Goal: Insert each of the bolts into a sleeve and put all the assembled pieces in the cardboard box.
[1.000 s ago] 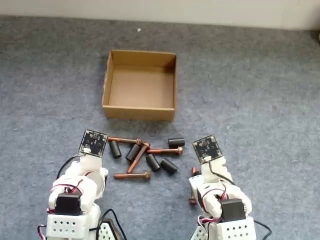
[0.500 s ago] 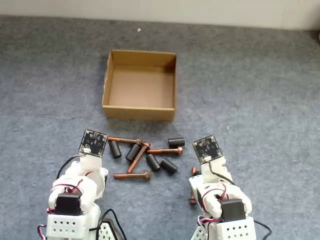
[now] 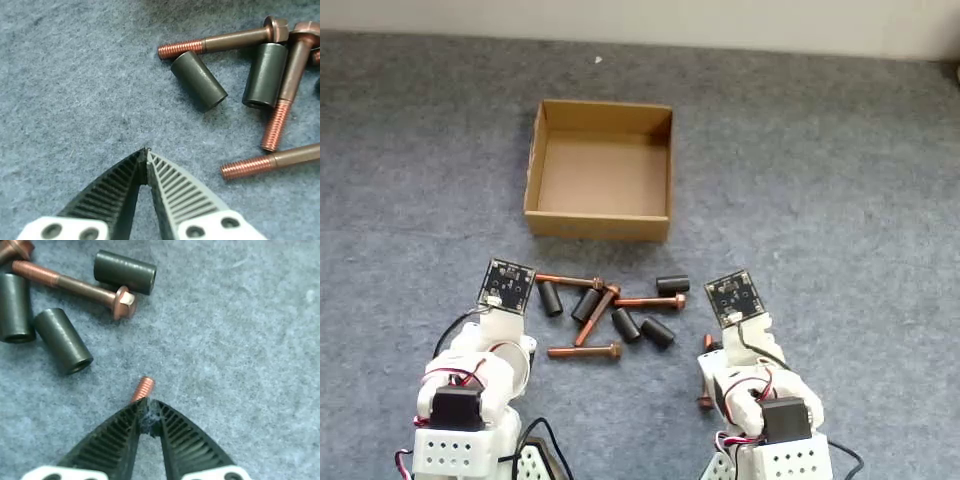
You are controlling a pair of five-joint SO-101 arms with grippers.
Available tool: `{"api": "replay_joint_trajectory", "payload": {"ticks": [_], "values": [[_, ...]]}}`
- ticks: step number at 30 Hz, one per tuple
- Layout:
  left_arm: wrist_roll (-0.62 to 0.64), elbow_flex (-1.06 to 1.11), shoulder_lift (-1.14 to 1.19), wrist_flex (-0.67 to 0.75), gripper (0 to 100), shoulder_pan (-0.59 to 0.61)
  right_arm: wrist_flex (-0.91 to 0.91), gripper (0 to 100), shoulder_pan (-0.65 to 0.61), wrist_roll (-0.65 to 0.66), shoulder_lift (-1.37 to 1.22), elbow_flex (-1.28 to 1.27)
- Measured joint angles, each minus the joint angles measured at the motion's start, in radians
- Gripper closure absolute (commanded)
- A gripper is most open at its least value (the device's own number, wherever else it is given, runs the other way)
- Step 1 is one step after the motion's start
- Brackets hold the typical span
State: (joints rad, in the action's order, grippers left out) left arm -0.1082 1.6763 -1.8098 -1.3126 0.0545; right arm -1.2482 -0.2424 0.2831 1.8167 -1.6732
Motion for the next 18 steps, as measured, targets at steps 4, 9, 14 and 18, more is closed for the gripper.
{"api": "replay_joint_trajectory", "payload": {"ticks": [4, 9, 14, 18], "values": [[-0.002, -0.006, 0.0, 0.002, 99, 0.003, 0.0, 99.1, 0.0, 0.0, 0.0, 0.0], [-0.006, -0.081, 0.0, 0.057, 99, 0.003, 0.012, 99.3, 0.0, 0.0, 0.0, 0.0], [-0.086, -0.132, 0.0, 0.1, 99, 0.003, 0.097, 99.1, 0.103, 0.0, 0.002, 0.008], [-0.158, -0.137, 0.0, 0.104, 99, 0.068, 0.133, 98.9, 0.157, 0.0, 0.003, 0.074]]}}
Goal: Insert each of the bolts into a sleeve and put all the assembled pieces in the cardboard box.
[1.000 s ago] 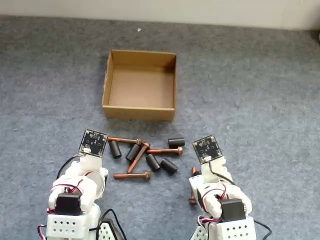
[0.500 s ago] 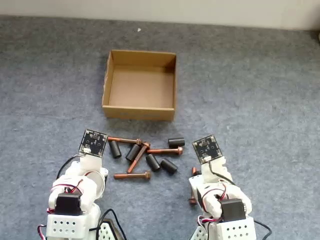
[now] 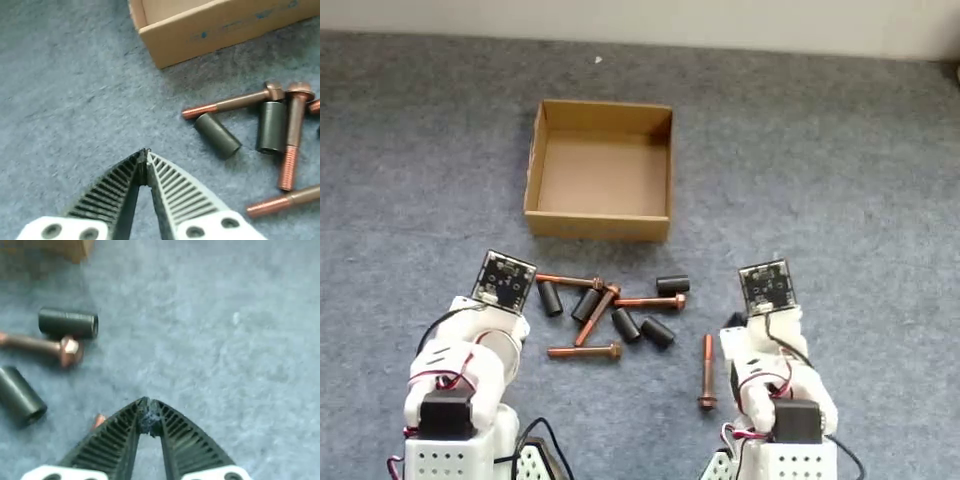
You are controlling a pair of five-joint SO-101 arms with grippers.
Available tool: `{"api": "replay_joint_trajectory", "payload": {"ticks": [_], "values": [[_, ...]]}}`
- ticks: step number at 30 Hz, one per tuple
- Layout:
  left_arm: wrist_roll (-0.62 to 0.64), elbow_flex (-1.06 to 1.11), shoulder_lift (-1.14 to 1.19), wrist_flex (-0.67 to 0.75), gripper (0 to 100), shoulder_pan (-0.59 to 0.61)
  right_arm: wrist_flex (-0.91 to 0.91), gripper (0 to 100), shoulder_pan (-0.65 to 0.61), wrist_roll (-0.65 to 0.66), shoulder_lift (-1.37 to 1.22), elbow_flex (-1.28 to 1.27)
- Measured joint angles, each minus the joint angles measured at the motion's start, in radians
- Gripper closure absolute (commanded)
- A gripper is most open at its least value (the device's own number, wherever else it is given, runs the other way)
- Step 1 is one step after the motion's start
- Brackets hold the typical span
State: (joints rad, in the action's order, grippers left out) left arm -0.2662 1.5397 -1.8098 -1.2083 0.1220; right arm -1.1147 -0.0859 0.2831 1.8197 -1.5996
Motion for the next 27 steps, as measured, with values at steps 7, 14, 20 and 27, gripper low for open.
{"api": "replay_joint_trajectory", "payload": {"ticks": [7, 14, 20, 27], "values": [[-0.003, 0.0, 0.0, 0.002, 99, 0.032, 0.0, 98.8, -0.071, 0.0, -0.204, 0.216], [-0.003, 0.0, 0.0, 0.002, 99, 0.032, -0.012, 87.5, -0.181, 0.0, -0.715, 0.554], [-0.003, 0.0, 0.0, 0.002, 99, 0.032, -0.061, 87.5, -0.347, -0.08, -1.08, 0.749], [-0.003, 0.0, 0.0, 0.002, 99, 0.103, 0.005, 87.5, -0.577, -0.129, -1.26, 0.796]]}}
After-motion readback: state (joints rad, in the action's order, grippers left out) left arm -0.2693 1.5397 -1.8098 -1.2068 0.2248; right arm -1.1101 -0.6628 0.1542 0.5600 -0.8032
